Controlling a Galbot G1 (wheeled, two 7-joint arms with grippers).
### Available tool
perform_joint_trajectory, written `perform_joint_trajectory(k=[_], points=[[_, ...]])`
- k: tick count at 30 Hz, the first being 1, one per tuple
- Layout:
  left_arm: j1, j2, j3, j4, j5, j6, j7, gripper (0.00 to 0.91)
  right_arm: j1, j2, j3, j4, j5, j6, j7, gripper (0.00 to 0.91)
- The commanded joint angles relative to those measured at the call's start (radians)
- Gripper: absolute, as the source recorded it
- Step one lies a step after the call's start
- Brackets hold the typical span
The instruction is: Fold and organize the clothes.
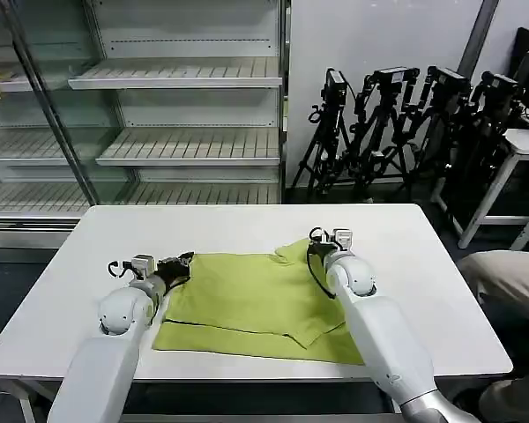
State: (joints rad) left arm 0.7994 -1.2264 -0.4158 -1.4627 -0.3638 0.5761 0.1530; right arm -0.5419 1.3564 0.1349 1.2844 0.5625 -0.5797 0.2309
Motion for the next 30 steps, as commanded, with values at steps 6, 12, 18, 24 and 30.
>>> perform_joint_trajectory(k=[6,12,18,24,30], points=[[0.051,0.021,-0.017,-0.107,-0.033,0.000,-0.018,0.020,-0.101,-0.059,0.013,0.253,0.006,0.000,0.008,0.000],[0.093,0.036,-0.035,-0.170,-0.057,0.000,-0.031,0.020,-0.164,-0.079,0.027,0.350,0.009,-0.001,0.012,0.000],[0.135,0.043,-0.051,-0.223,-0.067,0.000,-0.039,0.020,-0.232,-0.112,0.045,0.456,0.012,-0.001,0.018,0.000],[0.191,0.037,-0.062,-0.295,-0.071,0.000,-0.038,0.020,-0.346,-0.146,0.092,0.571,-0.007,0.000,0.007,0.000],[0.236,0.030,-0.083,-0.348,-0.068,0.000,-0.037,0.020,-0.430,-0.159,0.110,0.629,-0.046,0.000,-0.017,0.000]])
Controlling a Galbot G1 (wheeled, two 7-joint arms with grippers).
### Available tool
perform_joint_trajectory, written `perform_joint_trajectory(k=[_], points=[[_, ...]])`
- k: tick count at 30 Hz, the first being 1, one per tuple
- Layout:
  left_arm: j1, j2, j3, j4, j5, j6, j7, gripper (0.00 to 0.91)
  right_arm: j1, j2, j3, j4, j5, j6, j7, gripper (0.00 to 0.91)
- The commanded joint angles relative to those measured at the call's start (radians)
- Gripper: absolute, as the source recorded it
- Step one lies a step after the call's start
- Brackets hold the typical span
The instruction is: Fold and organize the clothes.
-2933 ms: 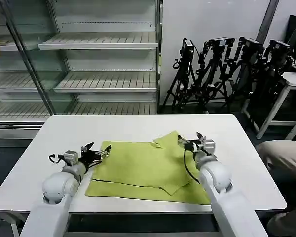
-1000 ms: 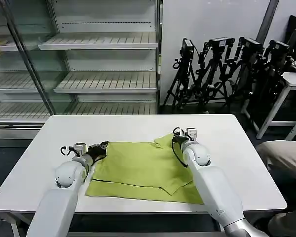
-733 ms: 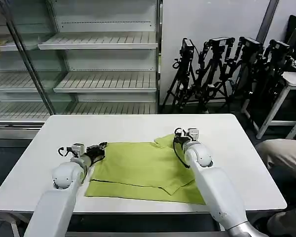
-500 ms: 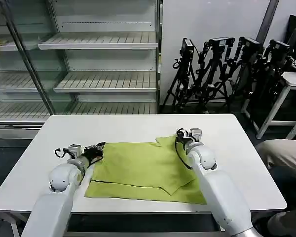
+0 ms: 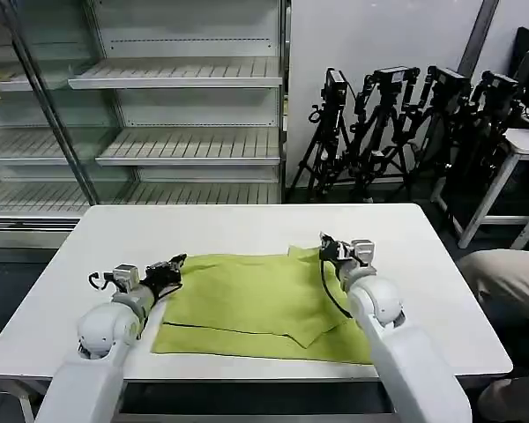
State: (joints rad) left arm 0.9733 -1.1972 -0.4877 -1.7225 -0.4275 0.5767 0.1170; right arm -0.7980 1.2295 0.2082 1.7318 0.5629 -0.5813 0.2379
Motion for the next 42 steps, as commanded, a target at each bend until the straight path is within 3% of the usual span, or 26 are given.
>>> perform_joint_trajectory(k=[1,22,42], points=[[0.075,0.001,-0.015,-0.099,-0.001,-0.001,0.000,0.020,-0.186,-0.032,0.040,0.185,-0.064,0.002,-0.028,0.000],[0.326,-0.034,-0.108,-0.309,0.042,-0.020,0.044,0.020,-0.380,-0.066,0.087,0.366,-0.087,0.002,-0.032,0.000],[0.360,-0.008,-0.124,-0.304,0.044,-0.021,0.055,0.020,-0.482,-0.081,0.145,0.435,-0.089,0.001,-0.029,0.000]])
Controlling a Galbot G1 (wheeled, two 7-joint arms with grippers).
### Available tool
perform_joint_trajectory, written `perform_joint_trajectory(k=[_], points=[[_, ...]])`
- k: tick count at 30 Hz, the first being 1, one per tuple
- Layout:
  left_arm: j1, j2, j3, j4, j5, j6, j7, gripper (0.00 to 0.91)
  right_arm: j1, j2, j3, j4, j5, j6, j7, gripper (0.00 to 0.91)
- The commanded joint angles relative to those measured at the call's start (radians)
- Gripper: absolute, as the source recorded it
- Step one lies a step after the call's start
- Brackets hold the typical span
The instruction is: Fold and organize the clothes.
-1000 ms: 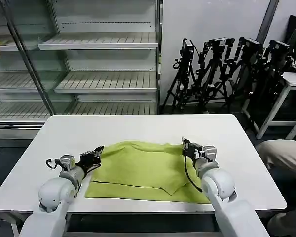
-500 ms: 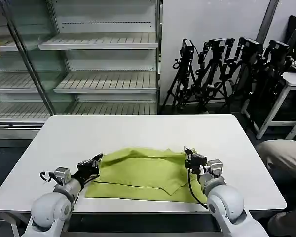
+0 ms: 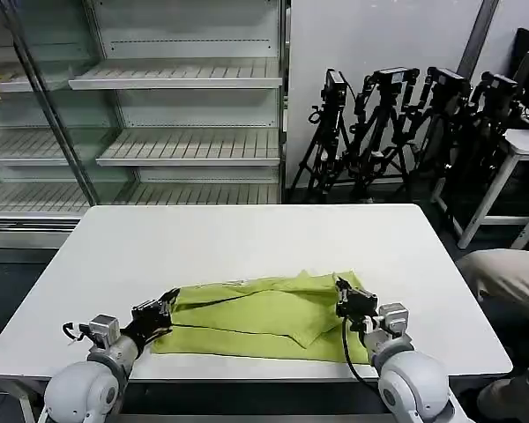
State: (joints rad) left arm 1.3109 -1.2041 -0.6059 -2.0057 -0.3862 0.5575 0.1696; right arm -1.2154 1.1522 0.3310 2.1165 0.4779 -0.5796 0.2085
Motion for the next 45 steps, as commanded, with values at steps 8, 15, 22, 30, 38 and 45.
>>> perform_joint_trajectory(k=[8,15,22,30,38,45], points=[[0.029,0.001,-0.002,-0.029,0.011,0.000,0.007,0.020,-0.083,-0.005,0.032,0.040,-0.008,0.000,0.002,0.000],[0.009,0.012,-0.014,0.001,0.015,0.001,0.003,0.020,-0.059,-0.007,0.049,0.019,-0.007,0.000,0.001,0.000],[-0.002,0.013,-0.006,0.003,0.016,0.003,0.002,0.020,-0.074,-0.017,0.063,0.034,0.002,0.000,-0.001,0.000],[0.014,0.011,-0.001,-0.005,0.020,0.004,0.005,0.020,-0.129,-0.015,0.081,0.059,0.007,0.000,-0.006,0.000],[0.018,0.019,-0.005,-0.008,0.020,0.005,0.012,0.020,-0.152,-0.015,0.100,0.092,0.008,0.000,-0.004,0.000],[0.024,0.023,-0.009,-0.005,0.021,0.008,0.016,0.020,-0.170,-0.025,0.111,0.076,0.007,0.000,-0.012,0.000]])
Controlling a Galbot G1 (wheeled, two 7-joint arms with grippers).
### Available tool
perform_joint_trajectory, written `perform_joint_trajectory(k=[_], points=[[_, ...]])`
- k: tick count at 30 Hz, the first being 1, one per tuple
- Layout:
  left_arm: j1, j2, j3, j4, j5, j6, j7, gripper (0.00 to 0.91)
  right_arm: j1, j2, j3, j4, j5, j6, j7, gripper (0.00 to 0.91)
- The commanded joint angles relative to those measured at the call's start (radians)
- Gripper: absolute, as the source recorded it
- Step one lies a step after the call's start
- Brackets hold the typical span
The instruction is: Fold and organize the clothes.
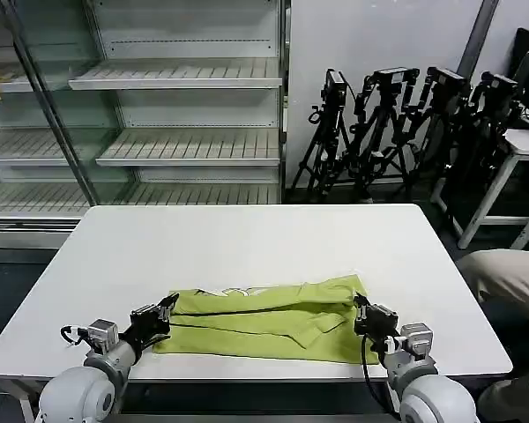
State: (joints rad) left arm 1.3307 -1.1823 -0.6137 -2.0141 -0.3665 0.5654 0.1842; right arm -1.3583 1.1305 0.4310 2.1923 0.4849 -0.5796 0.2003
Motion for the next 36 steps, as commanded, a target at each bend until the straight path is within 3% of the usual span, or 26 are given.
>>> perform_joint_trajectory(k=[1,5,6,7,19,26,35,36], points=[[0.006,0.001,-0.001,0.005,0.005,-0.001,0.003,0.020,-0.027,-0.001,0.010,-0.004,-0.001,0.000,-0.004,0.000],[0.009,-0.003,0.006,0.013,0.017,-0.002,0.006,0.020,-0.023,0.005,-0.002,-0.026,-0.006,0.001,-0.011,0.000],[0.009,-0.004,0.008,0.017,0.023,-0.003,0.006,0.191,-0.022,0.005,-0.005,-0.032,-0.011,0.000,-0.010,0.000],[0.008,-0.004,0.009,0.019,0.028,-0.003,0.006,0.907,-0.024,0.004,-0.009,-0.035,-0.018,0.000,-0.007,0.907],[0.057,-0.059,-0.017,-0.077,-0.057,-0.022,-0.137,0.907,-0.081,0.012,0.084,0.010,-0.037,0.001,-0.034,0.907],[0.083,-0.087,0.015,-0.094,-0.123,0.008,-0.264,0.907,-0.120,0.024,0.084,0.039,-0.094,0.002,-0.048,0.907],[0.074,-0.112,0.043,-0.035,-0.137,0.009,-0.287,0.907,-0.126,0.038,0.076,0.042,-0.132,0.005,-0.051,0.907],[0.071,-0.114,0.046,-0.028,-0.137,0.009,-0.289,0.433,-0.127,0.039,0.076,0.042,-0.133,0.006,-0.051,0.907]])
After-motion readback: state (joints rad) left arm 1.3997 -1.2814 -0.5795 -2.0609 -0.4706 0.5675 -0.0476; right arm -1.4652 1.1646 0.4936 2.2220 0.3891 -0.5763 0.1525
